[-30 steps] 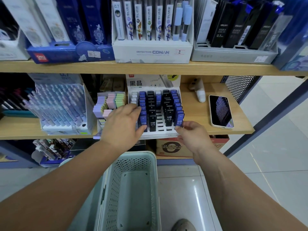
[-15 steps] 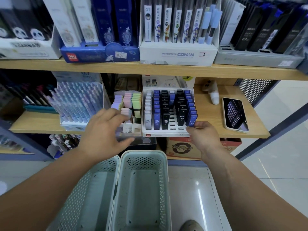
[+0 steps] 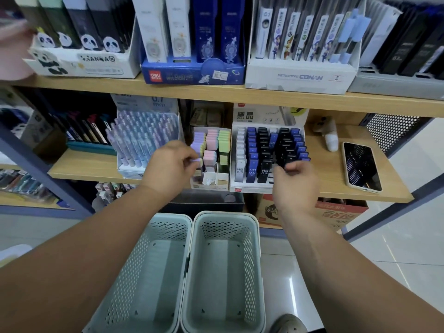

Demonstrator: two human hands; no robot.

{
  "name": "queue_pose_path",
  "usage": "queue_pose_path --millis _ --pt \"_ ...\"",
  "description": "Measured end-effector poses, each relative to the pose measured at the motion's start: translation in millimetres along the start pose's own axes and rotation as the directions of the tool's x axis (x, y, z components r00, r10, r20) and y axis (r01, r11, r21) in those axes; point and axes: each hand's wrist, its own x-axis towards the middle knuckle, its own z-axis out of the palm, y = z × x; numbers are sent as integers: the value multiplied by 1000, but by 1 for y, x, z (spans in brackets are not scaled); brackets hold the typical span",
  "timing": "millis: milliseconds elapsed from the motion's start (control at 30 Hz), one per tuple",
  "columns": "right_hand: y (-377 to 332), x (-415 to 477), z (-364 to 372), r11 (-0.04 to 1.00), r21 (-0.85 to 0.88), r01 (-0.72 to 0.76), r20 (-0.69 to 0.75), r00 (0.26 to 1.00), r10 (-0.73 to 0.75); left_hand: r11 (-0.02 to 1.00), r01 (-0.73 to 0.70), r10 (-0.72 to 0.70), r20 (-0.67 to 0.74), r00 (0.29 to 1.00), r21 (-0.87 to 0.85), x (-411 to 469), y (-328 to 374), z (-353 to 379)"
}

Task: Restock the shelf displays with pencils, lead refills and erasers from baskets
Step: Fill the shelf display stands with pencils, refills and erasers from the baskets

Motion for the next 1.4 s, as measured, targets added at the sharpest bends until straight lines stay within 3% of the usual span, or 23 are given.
queue_pose_path --millis 100,233,300,400,467,533,633,733,967,1100,1400 --pt "-19 -13 15 968 -72 240 147 963 -228 1000 6 -6 5 1000 8 10 -6 2" --pt "-36 -10 34 823 -141 550 330 810 -485 992 -52 46 58 997 114 23 -14 -2" --pt "-41 -1 42 734 -261 628 419 758 -500 972 -129 113 87 990 196 30 -18 -4" --pt "-52 11 56 497 -470 729 576 680 -453 923 -256 226 133 965 287 36 -25 -4" --pt "-57 19 69 380 -503 776 656 629 -417 879 -299 270 128 954 372 38 -28 -5" --pt "-61 27 79 332 -513 791 688 611 -392 842 -292 278 98 956 454 40 -26 -7" --pt "-63 38 88 339 -515 787 710 614 -344 821 -267 254 97 962 504 44 -28 -11" --pt "-66 47 94 352 -495 795 742 597 -306 811 -308 245 190 951 497 48 -34 -14" --pt "-68 52 102 551 -363 752 759 581 -293 826 -310 214 246 945 471 49 -39 -13" --pt "-66 54 102 583 -334 741 774 568 -280 811 -311 218 238 947 495 48 -37 -11" --pt "-51 56 82 545 -336 768 613 618 -492 795 -340 297 167 940 502 43 -38 -12"
